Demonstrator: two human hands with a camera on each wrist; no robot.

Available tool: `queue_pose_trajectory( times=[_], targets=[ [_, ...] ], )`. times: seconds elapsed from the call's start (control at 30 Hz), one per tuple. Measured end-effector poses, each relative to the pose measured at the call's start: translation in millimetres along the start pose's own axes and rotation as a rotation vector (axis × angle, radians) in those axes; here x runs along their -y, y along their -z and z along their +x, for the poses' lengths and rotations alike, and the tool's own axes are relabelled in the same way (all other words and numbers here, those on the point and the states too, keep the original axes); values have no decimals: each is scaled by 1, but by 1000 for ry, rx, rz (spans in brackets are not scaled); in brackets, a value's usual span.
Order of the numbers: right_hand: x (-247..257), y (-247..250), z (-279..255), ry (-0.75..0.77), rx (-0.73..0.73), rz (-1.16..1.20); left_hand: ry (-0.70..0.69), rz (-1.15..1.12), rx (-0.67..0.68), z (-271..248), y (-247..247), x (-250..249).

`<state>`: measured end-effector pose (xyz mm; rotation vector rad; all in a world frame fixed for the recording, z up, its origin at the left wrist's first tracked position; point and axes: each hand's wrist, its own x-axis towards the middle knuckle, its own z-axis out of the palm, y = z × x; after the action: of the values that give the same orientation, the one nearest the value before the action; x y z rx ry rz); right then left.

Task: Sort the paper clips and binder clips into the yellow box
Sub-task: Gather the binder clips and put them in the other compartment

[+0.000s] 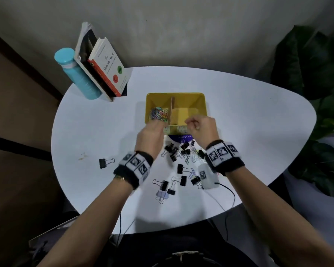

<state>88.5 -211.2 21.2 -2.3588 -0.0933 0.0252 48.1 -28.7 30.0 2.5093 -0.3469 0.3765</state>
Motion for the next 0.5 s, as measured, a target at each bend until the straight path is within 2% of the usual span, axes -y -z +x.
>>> queue_pose_trajectory(
  times=[0.1,0.17,0.2,0.27,0.37,0.5],
  targets=[
    [-24,15,-39,136,-105,-128,-133,75,446,-43,-29,-2],
    [-37,16,-59,169,-171,-194,-133,208,717,-60,-42,3],
    [-43,15,-67,159,-160,-218,-118,263,796,-65,-44,7],
    [-57,10,-80,128,-93,-272,-111,323,865,-75,-43,14],
    [-78,5,-88,115,65,-292,-87,338,889,-90,-35,22],
    [-89,7,-82,79,177,-245,-33,367,774,-101,-21,29]
  ],
)
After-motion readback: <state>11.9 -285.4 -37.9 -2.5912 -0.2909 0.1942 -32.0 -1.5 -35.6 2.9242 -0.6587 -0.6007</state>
